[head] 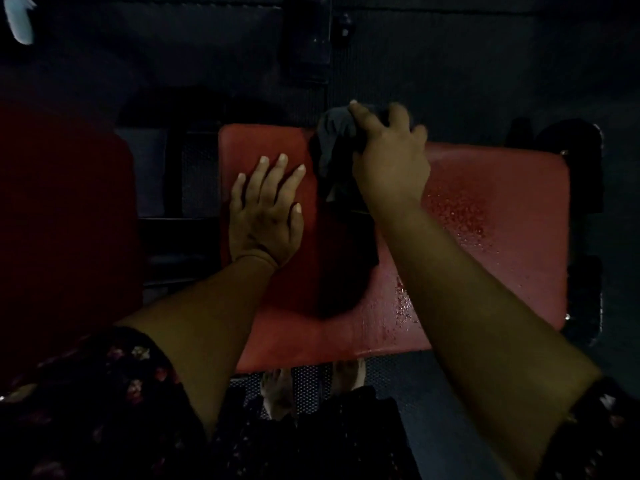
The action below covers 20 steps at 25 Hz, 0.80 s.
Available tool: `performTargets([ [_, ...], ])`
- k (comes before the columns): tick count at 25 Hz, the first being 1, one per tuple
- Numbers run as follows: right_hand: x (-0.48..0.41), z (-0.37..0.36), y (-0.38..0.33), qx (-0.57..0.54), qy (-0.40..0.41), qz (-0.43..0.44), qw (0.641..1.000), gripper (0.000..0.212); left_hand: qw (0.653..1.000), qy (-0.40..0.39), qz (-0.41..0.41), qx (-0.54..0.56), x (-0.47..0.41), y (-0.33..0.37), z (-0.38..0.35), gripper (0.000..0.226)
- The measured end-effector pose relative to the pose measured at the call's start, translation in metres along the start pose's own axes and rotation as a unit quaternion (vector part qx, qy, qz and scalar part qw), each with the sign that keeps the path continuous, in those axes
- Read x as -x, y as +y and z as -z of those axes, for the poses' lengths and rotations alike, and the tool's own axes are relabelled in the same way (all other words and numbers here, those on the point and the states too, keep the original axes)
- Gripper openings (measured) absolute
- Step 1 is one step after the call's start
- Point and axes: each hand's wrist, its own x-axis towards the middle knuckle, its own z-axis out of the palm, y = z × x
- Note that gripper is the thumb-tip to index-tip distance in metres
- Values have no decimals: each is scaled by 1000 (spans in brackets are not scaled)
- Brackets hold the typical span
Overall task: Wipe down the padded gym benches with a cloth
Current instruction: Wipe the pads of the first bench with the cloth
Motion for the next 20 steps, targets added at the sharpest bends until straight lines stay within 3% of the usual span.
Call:
performTargets([
  [4, 5, 7, -1, 5, -44, -20, 999, 58, 1000, -1, -1, 5, -1, -1, 0, 54],
  [9, 113, 10, 24, -17, -125, -28, 992, 75, 1000, 15, 6, 1, -2, 0, -3, 55],
  [16, 295, -14, 74, -48, -195, -84, 976, 123, 1000, -4, 17, -11, -2, 3, 2, 57],
  [20, 271, -10, 79, -79, -100, -84, 988, 99, 1000, -6, 9, -14, -2, -1, 0, 61],
])
